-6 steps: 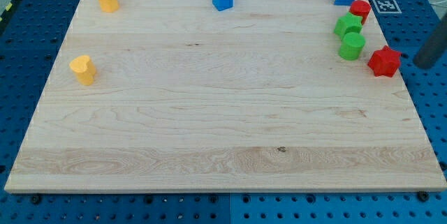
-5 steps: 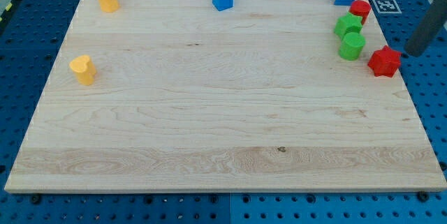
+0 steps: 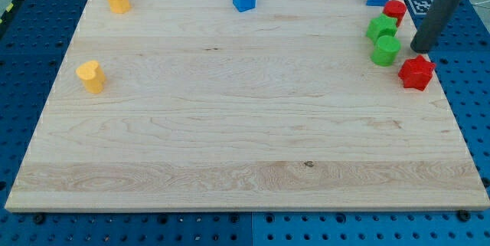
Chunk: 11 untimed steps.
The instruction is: Move the green circle towards the bottom center
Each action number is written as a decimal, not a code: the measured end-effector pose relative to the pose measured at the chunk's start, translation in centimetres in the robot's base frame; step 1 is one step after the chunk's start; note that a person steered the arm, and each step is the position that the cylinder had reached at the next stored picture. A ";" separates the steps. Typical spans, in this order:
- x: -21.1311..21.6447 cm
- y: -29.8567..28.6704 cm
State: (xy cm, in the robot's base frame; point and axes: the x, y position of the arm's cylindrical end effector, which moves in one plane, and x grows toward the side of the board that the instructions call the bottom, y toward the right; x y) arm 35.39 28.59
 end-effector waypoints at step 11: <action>16.4 -27.7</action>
State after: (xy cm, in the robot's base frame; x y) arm 51.83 0.88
